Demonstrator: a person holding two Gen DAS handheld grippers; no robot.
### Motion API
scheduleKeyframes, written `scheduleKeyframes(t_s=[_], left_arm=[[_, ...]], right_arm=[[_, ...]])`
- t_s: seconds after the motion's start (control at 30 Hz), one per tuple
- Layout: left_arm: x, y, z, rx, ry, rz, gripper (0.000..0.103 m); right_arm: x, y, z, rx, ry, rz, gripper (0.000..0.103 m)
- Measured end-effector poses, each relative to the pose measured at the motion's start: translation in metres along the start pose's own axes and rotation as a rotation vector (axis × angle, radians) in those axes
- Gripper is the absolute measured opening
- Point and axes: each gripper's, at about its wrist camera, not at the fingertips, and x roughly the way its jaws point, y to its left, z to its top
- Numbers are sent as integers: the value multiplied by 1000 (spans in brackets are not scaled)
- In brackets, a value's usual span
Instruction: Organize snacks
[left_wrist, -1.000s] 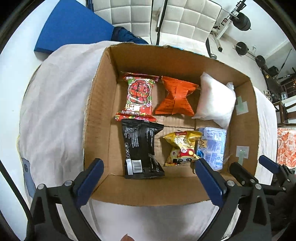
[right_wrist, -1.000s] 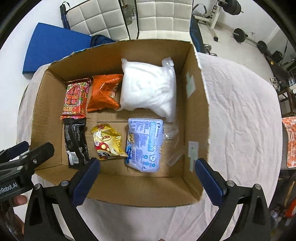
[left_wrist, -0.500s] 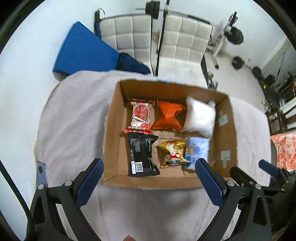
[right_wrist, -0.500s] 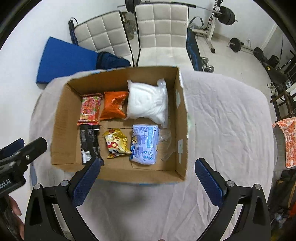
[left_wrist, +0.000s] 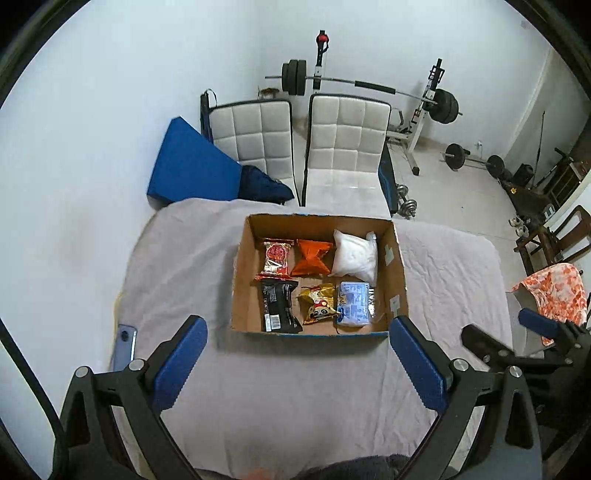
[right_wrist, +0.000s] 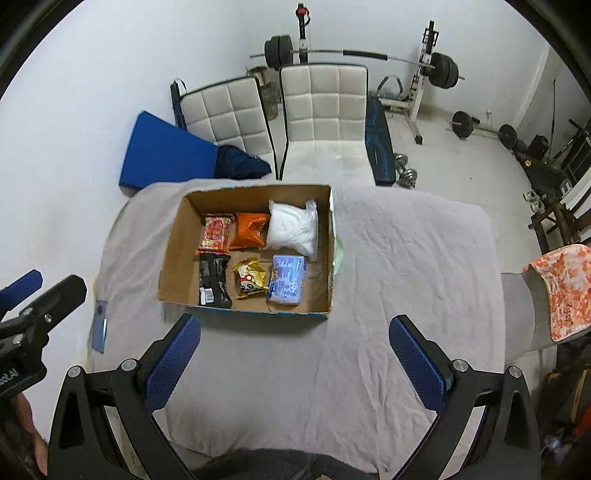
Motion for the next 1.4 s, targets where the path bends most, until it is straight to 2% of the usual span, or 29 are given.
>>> scheduleKeyframes(t_s=[0.2,0.33,0.53,1.4], left_arm=[[-42,2,-6,-20,-35,6,101],[-60,-3,-10,1,-57,28,101],[-76,-8,-14,16,-80,16,101],[-78,-22,-20,34,-77,-19,101]], right_arm=[[-55,-2,-8,-10,-57,7,103],[-74,-3,-10,-15,-80,10,103],[-93,-9,-12,-4,-104,12,103],[-102,-25,-22,35,-113,4,103]])
